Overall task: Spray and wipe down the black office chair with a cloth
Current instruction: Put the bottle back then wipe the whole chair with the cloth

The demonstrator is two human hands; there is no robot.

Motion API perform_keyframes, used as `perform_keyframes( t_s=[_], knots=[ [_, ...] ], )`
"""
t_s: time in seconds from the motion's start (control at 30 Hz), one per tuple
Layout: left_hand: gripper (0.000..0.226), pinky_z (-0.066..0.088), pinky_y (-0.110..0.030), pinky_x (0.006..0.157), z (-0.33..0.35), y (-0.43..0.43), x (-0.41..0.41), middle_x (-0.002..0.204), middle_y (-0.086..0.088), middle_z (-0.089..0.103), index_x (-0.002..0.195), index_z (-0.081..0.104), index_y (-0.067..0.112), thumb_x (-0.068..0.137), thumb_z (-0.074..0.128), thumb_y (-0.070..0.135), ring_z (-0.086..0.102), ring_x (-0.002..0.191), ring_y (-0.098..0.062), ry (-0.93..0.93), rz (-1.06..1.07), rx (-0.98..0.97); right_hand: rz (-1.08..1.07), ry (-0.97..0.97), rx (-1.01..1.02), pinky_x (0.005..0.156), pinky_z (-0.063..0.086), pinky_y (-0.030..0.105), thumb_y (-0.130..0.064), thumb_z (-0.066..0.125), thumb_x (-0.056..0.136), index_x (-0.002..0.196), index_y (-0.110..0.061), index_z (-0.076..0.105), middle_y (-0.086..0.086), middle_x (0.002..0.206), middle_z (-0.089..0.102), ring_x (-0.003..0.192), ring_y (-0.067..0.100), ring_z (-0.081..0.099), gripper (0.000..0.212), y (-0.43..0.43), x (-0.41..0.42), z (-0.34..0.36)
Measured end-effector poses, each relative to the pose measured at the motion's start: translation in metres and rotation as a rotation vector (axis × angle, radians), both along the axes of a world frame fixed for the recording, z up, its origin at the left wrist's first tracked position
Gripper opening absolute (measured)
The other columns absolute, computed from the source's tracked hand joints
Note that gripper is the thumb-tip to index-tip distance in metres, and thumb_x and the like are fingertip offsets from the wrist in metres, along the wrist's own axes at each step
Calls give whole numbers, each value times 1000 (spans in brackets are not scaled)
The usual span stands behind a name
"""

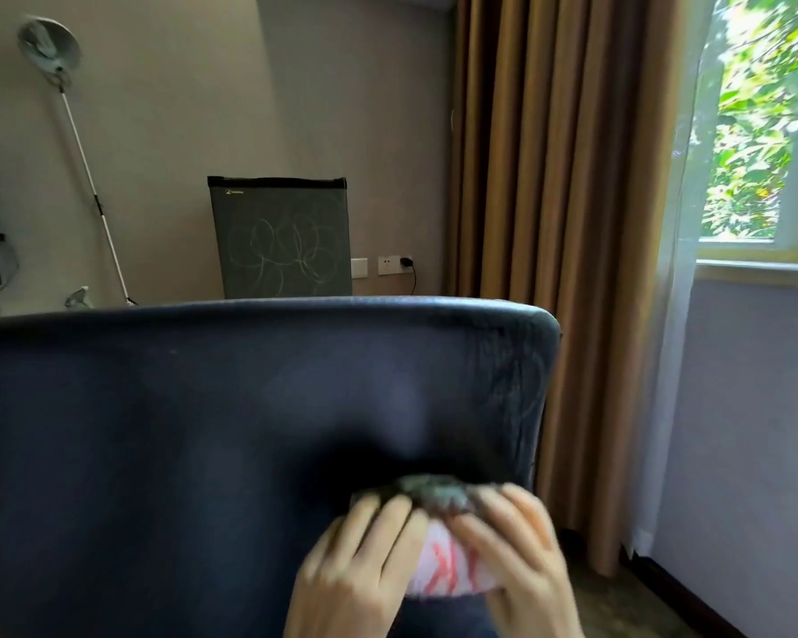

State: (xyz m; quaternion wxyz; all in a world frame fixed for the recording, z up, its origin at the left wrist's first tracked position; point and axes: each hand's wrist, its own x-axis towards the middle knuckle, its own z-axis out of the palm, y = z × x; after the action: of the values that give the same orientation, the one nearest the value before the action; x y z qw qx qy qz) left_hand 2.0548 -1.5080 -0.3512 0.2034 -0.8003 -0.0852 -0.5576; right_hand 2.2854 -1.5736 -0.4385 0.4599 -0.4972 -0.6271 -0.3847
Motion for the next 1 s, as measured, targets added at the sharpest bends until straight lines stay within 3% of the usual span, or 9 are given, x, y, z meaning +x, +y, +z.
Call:
perform_keyframes(
  t_s=[0.07, 0.13, 0.3, 0.43, 0.6, 0.7, 0.77, 0.9, 1.0],
  knots=[
    [50, 48, -31, 74, 52, -19, 8, 104, 0, 70, 99, 74, 19, 100, 26, 5, 57, 95, -22, -55, 15, 25, 17, -100, 0, 107, 34, 36, -24, 57, 93, 108, -10, 67, 8, 124, 56, 114, 32, 50, 23, -13, -30, 79],
    [41, 44, -34, 81, 98, -35, 17, 111, -5, 67, 107, 70, 14, 98, 32, 4, 54, 101, -25, -68, -3, 52, 25, -98, 197, 103, 38, 43, -16, 64, 86, 116, -11, 60, 9, 126, 53, 118, 31, 48, 30, -62, -62, 173],
    [33, 39, -36, 88, 144, -37, 34, 115, -11, 64, 112, 65, 10, 84, 48, 12, 51, 105, -28, -41, 49, 94, -58, -69, 146, 102, 42, 40, -13, 73, 80, 119, -13, 56, 6, 127, 51, 119, 29, 47, 42, -43, -28, 203],
    [31, 43, -35, 88, 108, -23, 37, 115, -9, 65, 111, 67, 12, 93, 44, 3, 58, 102, -29, -8, 69, 149, -59, -28, 62, 102, 43, 44, -17, 73, 80, 120, -17, 55, 1, 129, 49, 122, 26, 46, 44, -37, -19, 169],
    [34, 54, -34, 74, 37, -4, 40, 111, -5, 68, 107, 68, 15, 95, 39, 0, 59, 96, -26, 74, 76, 113, -63, 59, -43, 99, 43, 44, -38, 52, 94, 121, -23, 54, -4, 130, 47, 123, 22, 44, 30, -27, -21, 95],
    [38, 55, -33, 71, -7, 1, 42, 107, -3, 69, 103, 70, 16, 97, 36, 1, 55, 96, -24, 121, 68, 93, -35, 166, -110, 99, 46, 42, -37, 60, 88, 121, -32, 53, -16, 134, 44, 125, 16, 43, 35, -20, -24, 41],
    [35, 56, -32, 69, -32, 3, 45, 101, -2, 71, 101, 69, 17, 95, 40, -1, 56, 94, -23, 114, 63, 101, -67, 163, -122, 100, 45, 37, -37, 64, 85, 121, -32, 53, -13, 132, 46, 124, 14, 44, 38, -17, -22, 8],
    [36, 57, -28, 64, -75, 8, 46, 93, 1, 72, 90, 73, 21, 92, 44, -1, 57, 90, -21, 134, 63, 132, -48, 161, -177, 97, 45, 33, -32, 53, 94, 120, -33, 53, -9, 128, 49, 121, 13, 44, 26, -21, -25, -42],
    [30, 55, -24, 59, -92, 10, 43, 89, 3, 72, 94, 64, 19, 92, 41, 0, 55, 88, -20, 189, 54, 164, -61, 142, -269, 93, 46, 33, -33, 45, 98, 118, -32, 55, -11, 128, 47, 115, 14, 47, 23, -25, -24, -61]
  ],
)
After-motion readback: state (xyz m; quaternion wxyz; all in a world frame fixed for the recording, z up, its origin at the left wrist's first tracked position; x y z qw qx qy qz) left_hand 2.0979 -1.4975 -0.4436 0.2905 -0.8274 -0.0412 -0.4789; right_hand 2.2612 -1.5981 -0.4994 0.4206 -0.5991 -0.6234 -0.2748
